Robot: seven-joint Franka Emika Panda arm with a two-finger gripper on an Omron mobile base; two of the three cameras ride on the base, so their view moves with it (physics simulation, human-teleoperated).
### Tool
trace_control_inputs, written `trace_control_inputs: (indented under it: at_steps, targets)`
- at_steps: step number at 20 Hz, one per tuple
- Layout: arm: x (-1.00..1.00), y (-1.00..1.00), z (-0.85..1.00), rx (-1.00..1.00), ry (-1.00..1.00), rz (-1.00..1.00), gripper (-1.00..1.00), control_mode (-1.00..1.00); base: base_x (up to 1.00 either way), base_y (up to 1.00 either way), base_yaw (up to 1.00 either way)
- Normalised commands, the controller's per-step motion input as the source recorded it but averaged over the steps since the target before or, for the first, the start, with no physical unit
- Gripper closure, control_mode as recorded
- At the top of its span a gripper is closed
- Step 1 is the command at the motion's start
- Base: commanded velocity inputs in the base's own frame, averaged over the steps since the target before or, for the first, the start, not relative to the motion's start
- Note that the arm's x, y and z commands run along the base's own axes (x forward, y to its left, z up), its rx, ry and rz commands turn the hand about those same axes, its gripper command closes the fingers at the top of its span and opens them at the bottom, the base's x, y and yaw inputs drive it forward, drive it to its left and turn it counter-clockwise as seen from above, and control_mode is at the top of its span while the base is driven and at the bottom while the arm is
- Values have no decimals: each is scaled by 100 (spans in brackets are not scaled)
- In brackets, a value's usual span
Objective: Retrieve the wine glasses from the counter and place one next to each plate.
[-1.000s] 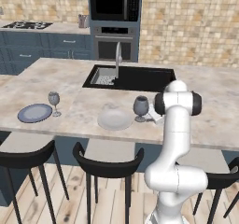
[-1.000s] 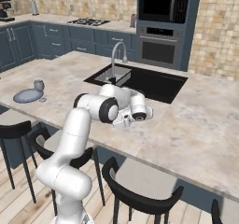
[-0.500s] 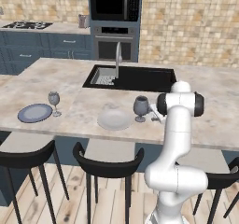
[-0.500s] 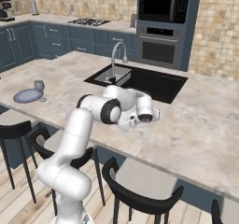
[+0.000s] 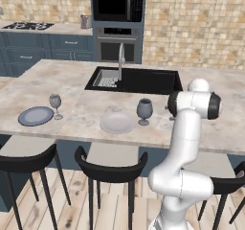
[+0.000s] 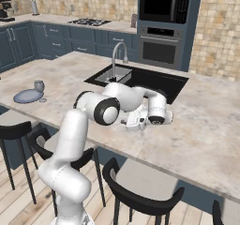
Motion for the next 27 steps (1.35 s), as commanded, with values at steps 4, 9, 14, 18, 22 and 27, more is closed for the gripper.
trace_control_inputs:
  at_steps: [4,9,14,18,22,27]
  targets:
    - [-80,22,99,0,-43,0,-100,-100,0,0,0]
    - [-83,52,100,0,-45,0,-100,-100,0,0,0]
    - [-67,50,100,0,-33,0,-100,-100,0,0,0]
    - [-65,40,100,0,-33,-2,-100,-100,0,0,0]
    - [-66,19,100,0,-30,-2,-100,-100,0,0,0]
    - [-70,3,100,0,-27,-4,-100,-100,0,0,0]
